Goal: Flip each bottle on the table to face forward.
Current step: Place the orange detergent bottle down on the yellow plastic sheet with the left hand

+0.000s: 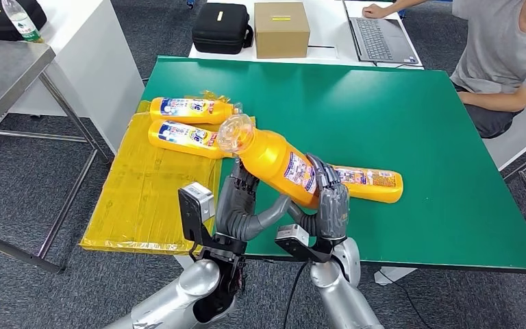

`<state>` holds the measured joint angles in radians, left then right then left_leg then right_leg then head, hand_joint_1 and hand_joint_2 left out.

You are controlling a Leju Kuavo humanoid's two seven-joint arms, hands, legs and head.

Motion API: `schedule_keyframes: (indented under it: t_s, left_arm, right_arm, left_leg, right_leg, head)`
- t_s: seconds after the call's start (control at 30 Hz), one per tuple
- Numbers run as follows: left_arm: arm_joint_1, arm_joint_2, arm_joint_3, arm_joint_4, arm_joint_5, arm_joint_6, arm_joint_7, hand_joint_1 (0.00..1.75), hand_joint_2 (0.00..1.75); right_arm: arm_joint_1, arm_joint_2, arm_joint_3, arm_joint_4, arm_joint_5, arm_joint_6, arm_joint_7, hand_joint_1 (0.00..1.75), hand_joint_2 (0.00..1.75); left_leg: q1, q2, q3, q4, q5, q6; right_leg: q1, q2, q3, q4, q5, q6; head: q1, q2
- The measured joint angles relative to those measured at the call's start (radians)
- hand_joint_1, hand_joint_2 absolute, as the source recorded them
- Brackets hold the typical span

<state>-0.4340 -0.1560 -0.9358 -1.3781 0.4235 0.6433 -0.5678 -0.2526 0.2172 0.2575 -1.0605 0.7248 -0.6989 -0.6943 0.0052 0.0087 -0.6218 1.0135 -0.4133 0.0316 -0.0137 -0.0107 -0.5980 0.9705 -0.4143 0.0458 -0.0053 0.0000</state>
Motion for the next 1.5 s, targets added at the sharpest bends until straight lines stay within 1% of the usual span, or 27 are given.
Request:
schedule_keyframes:
  t_s: [0.23, 0.47, 0.8, 0.93, 1.0, 1.17, 1.37, 1.4, 1.5]
  left_arm:
    - [-0.012, 0.004, -0.024, 0.003, 0.015, -0.021, -0.003, 0.00, 1.75]
    - [-0.014, 0.005, -0.027, 0.012, 0.015, -0.005, -0.036, 0.00, 1.75]
    - [-0.016, 0.005, -0.027, 0.025, 0.016, 0.008, -0.043, 0.00, 1.75]
    - [-0.016, 0.005, -0.030, 0.032, -0.002, 0.042, -0.070, 0.00, 1.75]
    - [-0.018, 0.005, -0.029, 0.039, -0.005, 0.052, -0.070, 0.00, 1.75]
    - [-0.022, 0.005, -0.026, 0.054, 0.006, 0.054, -0.067, 0.00, 1.75]
    - [-0.023, 0.006, -0.023, 0.068, 0.008, 0.054, -0.069, 0.00, 1.75]
    - [-0.023, 0.006, -0.022, 0.070, 0.009, 0.053, -0.069, 0.07, 1.75]
    - [-0.023, 0.006, -0.019, 0.077, 0.009, 0.050, -0.069, 1.35, 1.75]
  right_arm:
    - [-0.023, 0.000, 0.006, 0.021, -0.002, 0.000, 0.000, 1.75, 1.75]
    - [-0.030, 0.005, 0.048, 0.046, -0.034, -0.001, 0.000, 1.75, 1.75]
    - [-0.029, 0.011, 0.081, 0.064, -0.045, -0.001, 0.001, 1.75, 1.75]
    - [-0.031, 0.011, 0.127, 0.072, -0.076, -0.001, 0.001, 1.75, 1.75]
    - [-0.032, 0.011, 0.158, 0.075, -0.101, -0.001, 0.001, 1.75, 1.75]
    - [-0.035, 0.004, 0.229, 0.079, -0.167, -0.001, 0.002, 1.75, 1.75]
    - [-0.047, -0.013, 0.285, 0.079, -0.193, -0.001, 0.006, 1.75, 1.75]
    - [-0.048, -0.016, 0.292, 0.079, -0.195, -0.001, 0.007, 1.75, 1.75]
    - [-0.054, -0.027, 0.319, 0.080, -0.209, -0.001, 0.008, 1.75, 1.75]
  left_leg:
    - [0.000, 0.000, 0.000, 0.000, 0.000, 0.000]
    - [0.000, 0.000, 0.000, 0.000, 0.000, 0.000]
    - [0.000, 0.000, 0.000, 0.000, 0.000, 0.000]
    - [0.000, 0.000, 0.000, 0.000, 0.000, 0.000]
    - [0.000, 0.000, 0.000, 0.000, 0.000, 0.000]
    - [0.000, 0.000, 0.000, 0.000, 0.000, 0.000]
    - [0.000, 0.000, 0.000, 0.000, 0.000, 0.000]
    - [0.000, 0.000, 0.000, 0.000, 0.000, 0.000]
    - [0.000, 0.000, 0.000, 0.000, 0.000, 0.000]
  right_leg:
    - [0.000, 0.000, 0.000, 0.000, 0.000, 0.000]
    - [0.000, 0.000, 0.000, 0.000, 0.000, 0.000]
    - [0.000, 0.000, 0.000, 0.000, 0.000, 0.000]
    - [0.000, 0.000, 0.000, 0.000, 0.000, 0.000]
    - [0.000, 0.000, -0.001, 0.000, 0.000, 0.000]
    - [0.000, 0.000, 0.000, 0.000, 0.000, 0.000]
    - [0.000, 0.000, 0.000, 0.000, 0.000, 0.000]
    - [0.000, 0.000, 0.000, 0.000, 0.000, 0.000]
    - [0.000, 0.000, 0.000, 0.000, 0.000, 0.000]
  head:
    - [0.000, 0.000]
    - [0.000, 0.000]
    - [0.000, 0.000]
    - [0.000, 0.000]
    - [0.000, 0.000]
    - [0.000, 0.000]
    - [0.000, 0.000]
    - [0.000, 0.000]
    - [0.000, 0.000]
